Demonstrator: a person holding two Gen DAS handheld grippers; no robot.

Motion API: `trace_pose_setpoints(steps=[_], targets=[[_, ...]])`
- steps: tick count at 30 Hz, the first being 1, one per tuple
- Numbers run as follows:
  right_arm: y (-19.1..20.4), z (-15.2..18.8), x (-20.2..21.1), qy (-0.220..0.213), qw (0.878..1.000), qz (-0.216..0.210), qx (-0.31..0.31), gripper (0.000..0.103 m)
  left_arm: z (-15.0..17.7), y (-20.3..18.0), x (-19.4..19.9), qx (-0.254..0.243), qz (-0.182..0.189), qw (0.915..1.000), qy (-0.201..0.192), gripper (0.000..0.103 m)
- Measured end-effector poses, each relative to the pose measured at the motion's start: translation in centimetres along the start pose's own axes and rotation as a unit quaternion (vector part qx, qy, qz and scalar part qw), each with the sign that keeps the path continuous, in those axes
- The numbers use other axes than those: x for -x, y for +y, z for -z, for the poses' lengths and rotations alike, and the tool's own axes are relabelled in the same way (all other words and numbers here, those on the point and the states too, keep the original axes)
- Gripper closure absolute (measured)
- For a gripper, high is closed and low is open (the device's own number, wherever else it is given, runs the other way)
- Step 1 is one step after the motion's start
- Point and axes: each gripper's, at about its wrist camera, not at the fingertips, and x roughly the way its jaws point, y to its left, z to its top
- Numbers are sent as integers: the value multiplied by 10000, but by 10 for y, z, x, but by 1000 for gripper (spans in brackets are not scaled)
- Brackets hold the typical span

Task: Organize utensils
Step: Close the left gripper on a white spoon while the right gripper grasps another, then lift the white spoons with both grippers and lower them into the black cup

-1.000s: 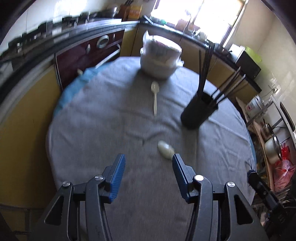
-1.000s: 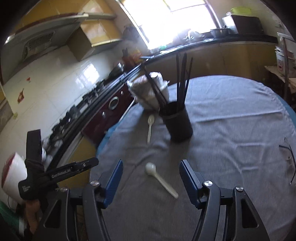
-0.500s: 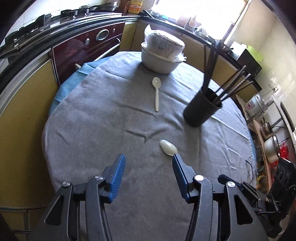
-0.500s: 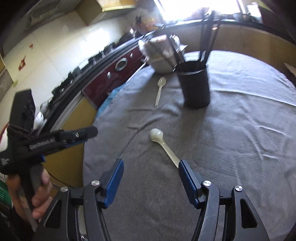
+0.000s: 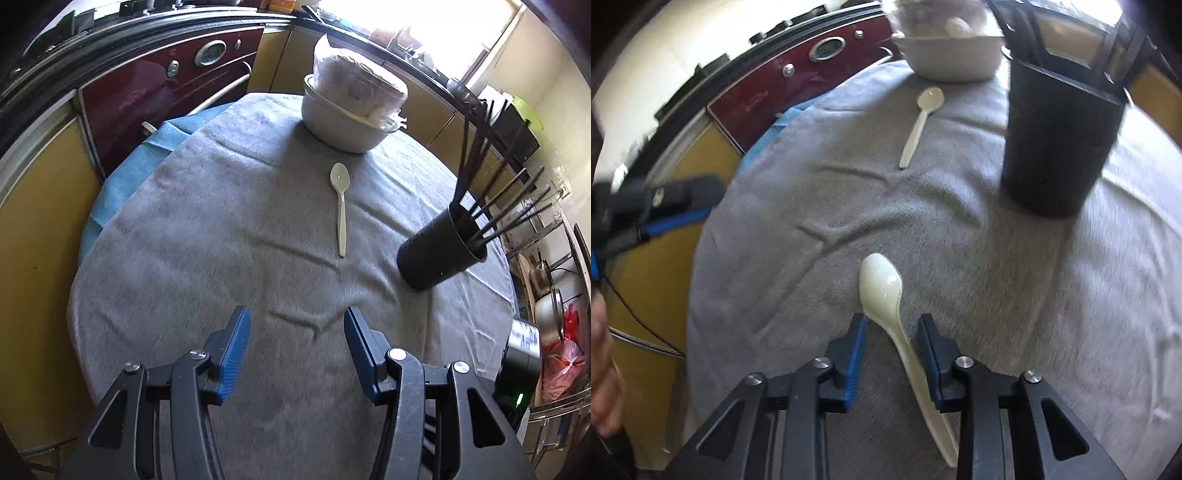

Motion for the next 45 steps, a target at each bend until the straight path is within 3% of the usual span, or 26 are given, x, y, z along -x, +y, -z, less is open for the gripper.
trace_pose_setpoints(steps=[2, 7, 13, 16, 20, 28, 29, 30, 33, 36, 41, 45], targets=[[3, 0, 0, 12, 9996, 250, 141, 91, -6, -3, -9, -23, 77, 9999, 94, 49], [-13, 13, 10, -85, 9988, 412, -247, 93, -20, -21, -29, -141, 208, 9993, 279, 49], [-51, 34, 29, -266, 9924, 639, -1016, 93, -64, -51, -71, -259, 148, 9985, 463, 50], [-69, 39, 35, -346, 9880, 685, -1339, 93, -91, -63, -101, -323, -72, 9980, 535, 55], [-85, 43, 41, -445, 9850, 629, -1542, 93, -112, -71, -139, -407, -561, 9948, 745, 72], [-100, 48, 50, -507, 9853, 425, -1576, 93, -115, -79, -161, -707, -849, 9912, 733, 76], [-102, 48, 50, -508, 9854, 431, -1568, 93, -114, -80, -161, -808, -963, 9895, 709, 90], [-102, 48, 49, -506, 9853, 437, -1571, 93, -112, -81, -161, -922, -1147, 9869, 664, 94], [-103, 49, 52, -484, 9856, 418, -1568, 93, -100, -72, -151, -988, -1000, 9875, 715, 95], [-102, 49, 46, -431, 9843, 163, -1704, 93, -67, -66, -133, -1128, -1011, 9859, 708, 95], [-100, 72, 57, -337, 9807, -44, -1923, 93, 26, -56, -82, -1189, -743, 9867, 823, 95], [-92, 94, 67, -294, 9807, 55, -1931, 93, 87, -47, -51, -815, -177, 9911, 1040, 95]])
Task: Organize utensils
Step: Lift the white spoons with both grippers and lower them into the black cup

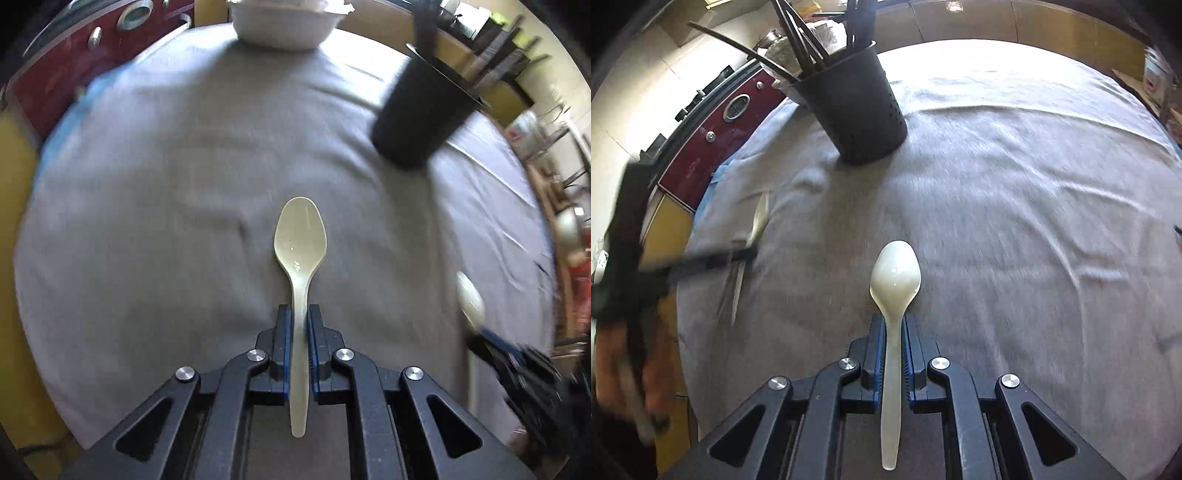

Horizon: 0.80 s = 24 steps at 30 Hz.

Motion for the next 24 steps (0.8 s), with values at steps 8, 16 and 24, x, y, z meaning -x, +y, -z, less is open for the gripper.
trace_pose_setpoints(steps=[8, 16, 24], targets=[[-1, 21, 13, -70, 9999, 75, -127, 93, 43, -23, 6, 22, 390, 9991, 170, 94], [-3, 25, 8, 43, 9997, 63, -216, 91, 25, -46, -3, -622, -215, 9976, 237, 87], [7, 15, 2, 84, 9994, 326, -33, 89, 6, -61, -22, -904, -543, 9944, 61, 88]])
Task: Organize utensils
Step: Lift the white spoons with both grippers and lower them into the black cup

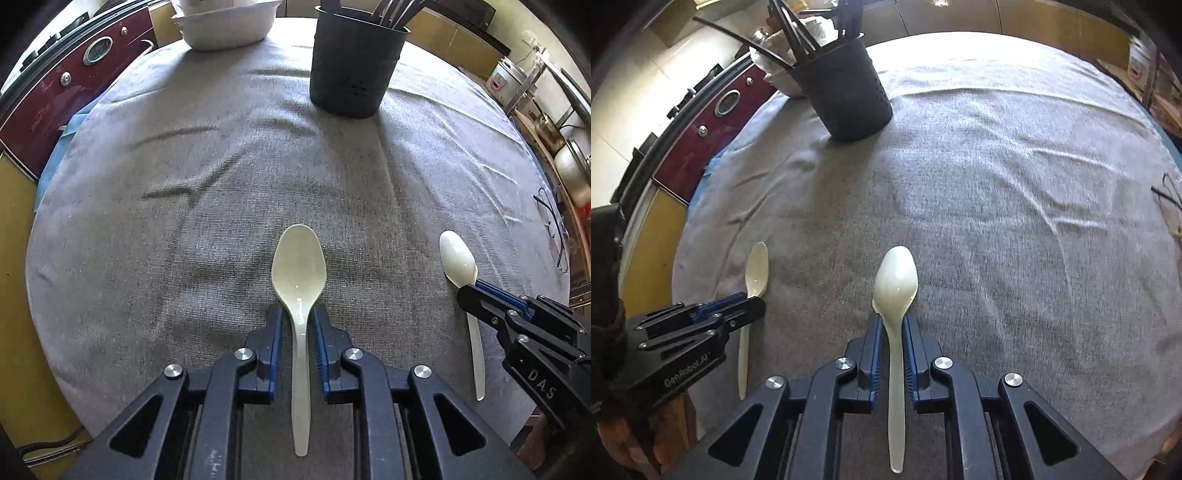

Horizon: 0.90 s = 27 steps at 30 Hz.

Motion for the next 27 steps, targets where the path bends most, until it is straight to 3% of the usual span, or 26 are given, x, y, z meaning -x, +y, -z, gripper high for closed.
trace_pose_setpoints(steps=[5, 8, 11, 19, 20, 21, 23, 27], targets=[[1, 0, 6, -128, 9999, -72, -16, 95, 8, 17, 13, 217, 274, 9993, -147, 90], [-2, -1, 21, -355, 9991, -216, -94, 96, 6, 30, 29, 556, 717, 9943, -555, 90], [-3, -5, 34, -563, 9978, -317, -152, 98, 0, 36, 46, 751, 850, 9902, -814, 90], [-10, -8, 21, -264, 9980, -443, -353, 95, 10, 40, 71, 705, 1035, 9871, -993, 90], [-11, -9, 19, -227, 9979, -457, -392, 86, 9, 38, 68, 714, 1028, 9874, -965, 90], [-11, -10, 15, -191, 9983, -393, -376, 69, 10, 39, 67, 721, 1035, 9877, -928, 90], [-6, -16, 10, -195, 9993, -217, -248, 45, 9, 38, 63, 727, 993, 9880, -932, 90], [1, -26, -2, -51, 9999, -25, -86, 45, 12, 40, 66, 704, 957, 9886, -920, 90]])
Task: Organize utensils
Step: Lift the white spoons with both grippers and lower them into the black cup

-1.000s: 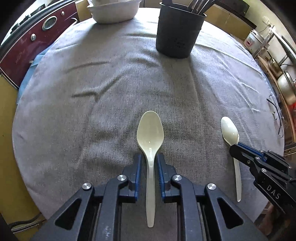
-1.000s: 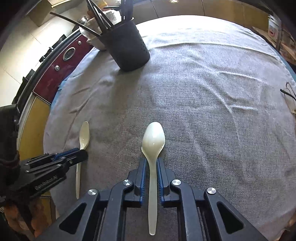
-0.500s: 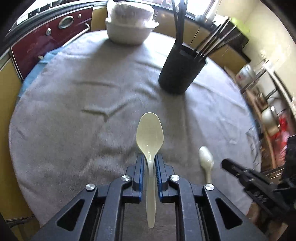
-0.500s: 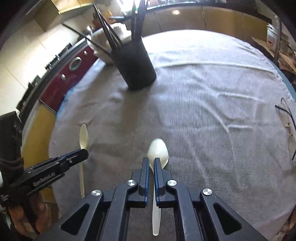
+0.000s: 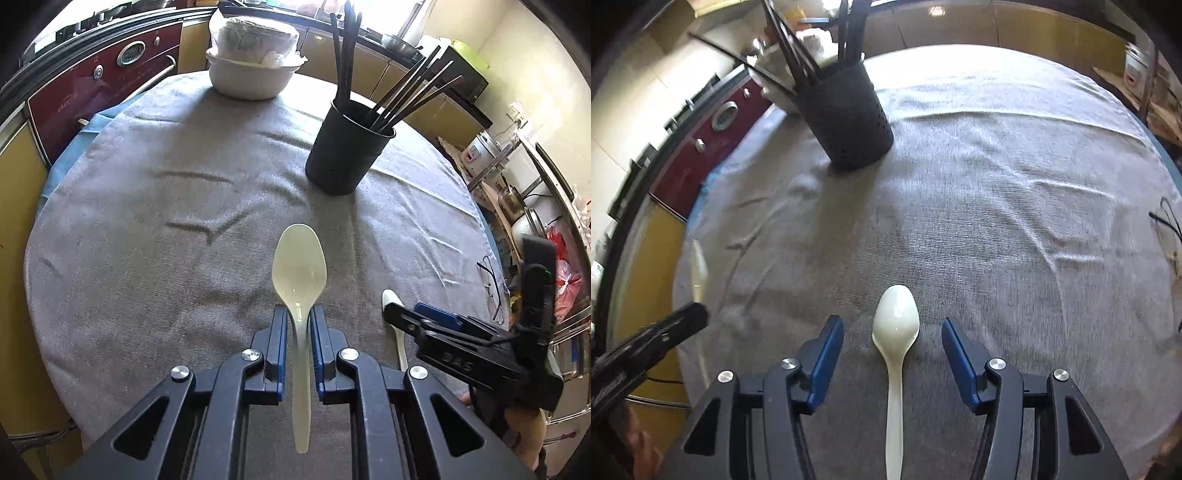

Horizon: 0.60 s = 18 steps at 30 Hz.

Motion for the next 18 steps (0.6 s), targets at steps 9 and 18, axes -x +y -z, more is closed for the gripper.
trace_pose_setpoints(steps=[9, 18], targets=[[37, 2, -17, 321, 9889, 1010, 1042, 71, -3, 1, -1, 0, -4, 10000, 17, 90], [2, 2, 32, -612, 9979, 106, 206, 71, -7, -3, 12, 17, 100, 9999, -125, 90]])
